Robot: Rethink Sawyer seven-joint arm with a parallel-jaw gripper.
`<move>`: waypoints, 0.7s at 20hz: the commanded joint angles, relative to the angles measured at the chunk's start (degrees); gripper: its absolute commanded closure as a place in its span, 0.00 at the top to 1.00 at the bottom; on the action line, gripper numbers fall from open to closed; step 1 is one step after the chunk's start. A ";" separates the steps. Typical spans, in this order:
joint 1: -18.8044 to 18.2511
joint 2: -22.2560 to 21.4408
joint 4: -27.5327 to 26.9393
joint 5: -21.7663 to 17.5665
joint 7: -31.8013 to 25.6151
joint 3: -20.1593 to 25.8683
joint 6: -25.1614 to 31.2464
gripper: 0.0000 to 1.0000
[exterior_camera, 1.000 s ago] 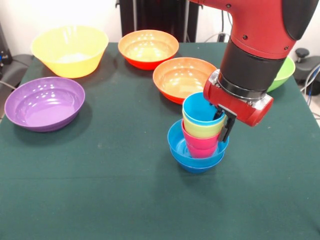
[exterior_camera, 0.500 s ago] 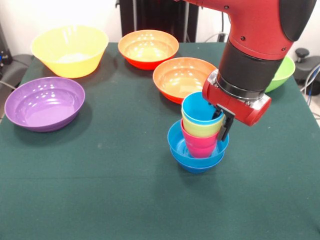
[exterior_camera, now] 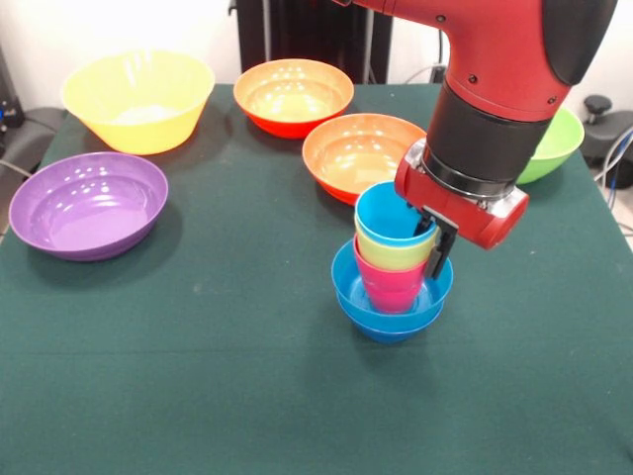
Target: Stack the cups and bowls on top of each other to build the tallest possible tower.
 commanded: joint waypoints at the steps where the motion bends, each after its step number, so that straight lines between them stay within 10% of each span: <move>1: 0.77 0.14 4.36 1.29 12.94 4.18 -4.08 0.00; 14: 0.76 0.51 4.09 1.85 12.91 4.29 -5.24 0.00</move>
